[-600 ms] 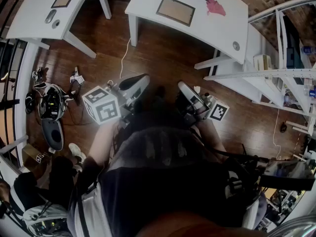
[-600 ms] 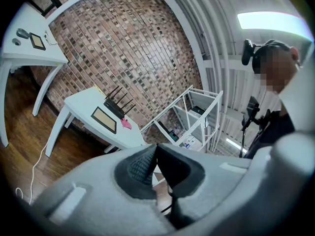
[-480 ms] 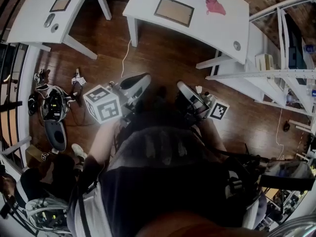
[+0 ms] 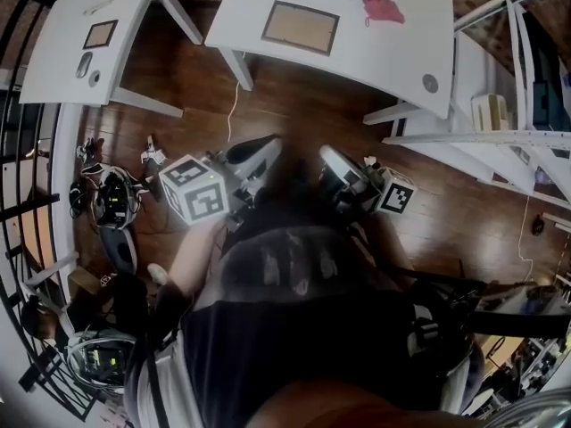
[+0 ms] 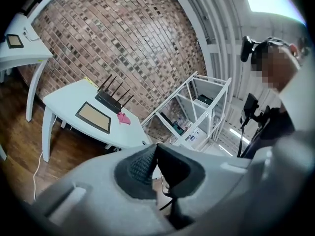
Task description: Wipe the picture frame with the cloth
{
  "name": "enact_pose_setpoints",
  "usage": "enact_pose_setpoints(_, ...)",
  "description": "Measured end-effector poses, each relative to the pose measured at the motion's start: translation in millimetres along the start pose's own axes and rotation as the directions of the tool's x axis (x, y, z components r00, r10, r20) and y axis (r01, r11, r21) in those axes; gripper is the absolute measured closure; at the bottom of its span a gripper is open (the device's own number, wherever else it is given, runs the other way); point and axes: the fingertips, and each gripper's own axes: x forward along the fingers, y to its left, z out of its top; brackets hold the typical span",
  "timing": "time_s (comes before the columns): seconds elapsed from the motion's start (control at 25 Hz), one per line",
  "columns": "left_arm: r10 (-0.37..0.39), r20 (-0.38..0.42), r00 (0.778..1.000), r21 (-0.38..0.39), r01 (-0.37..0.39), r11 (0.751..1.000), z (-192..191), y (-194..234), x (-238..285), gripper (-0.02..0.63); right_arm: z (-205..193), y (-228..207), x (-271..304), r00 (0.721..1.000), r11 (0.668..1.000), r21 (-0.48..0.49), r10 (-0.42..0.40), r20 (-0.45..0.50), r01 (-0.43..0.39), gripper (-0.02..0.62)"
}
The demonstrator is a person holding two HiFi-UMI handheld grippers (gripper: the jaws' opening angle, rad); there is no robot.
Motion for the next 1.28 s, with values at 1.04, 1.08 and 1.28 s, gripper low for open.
enact_pose_setpoints(1.04, 0.156, -0.049, 0.986, 0.132, -0.149, 0.980, 61.2, 49.0, 88.2, 0.604, 115.5, -62.3, 0.8, 0.996, 0.998, -0.040, -0.049, -0.081, 0.046, 0.600)
enact_pose_setpoints(1.08, 0.144, -0.049, 0.988, 0.131, -0.137, 0.982, 65.2, 53.4, 89.1, 0.604, 114.9, -65.1, 3.3, 0.994, 0.996, -0.052, -0.070, -0.087, 0.066, 0.600)
enact_pose_setpoints(1.28, 0.064, -0.055, 0.996, 0.139, -0.056, 0.989, 94.6, 72.5, 102.5, 0.604, 121.3, -75.7, 25.0, 0.985, 0.987, -0.076, -0.146, -0.091, 0.139, 0.600)
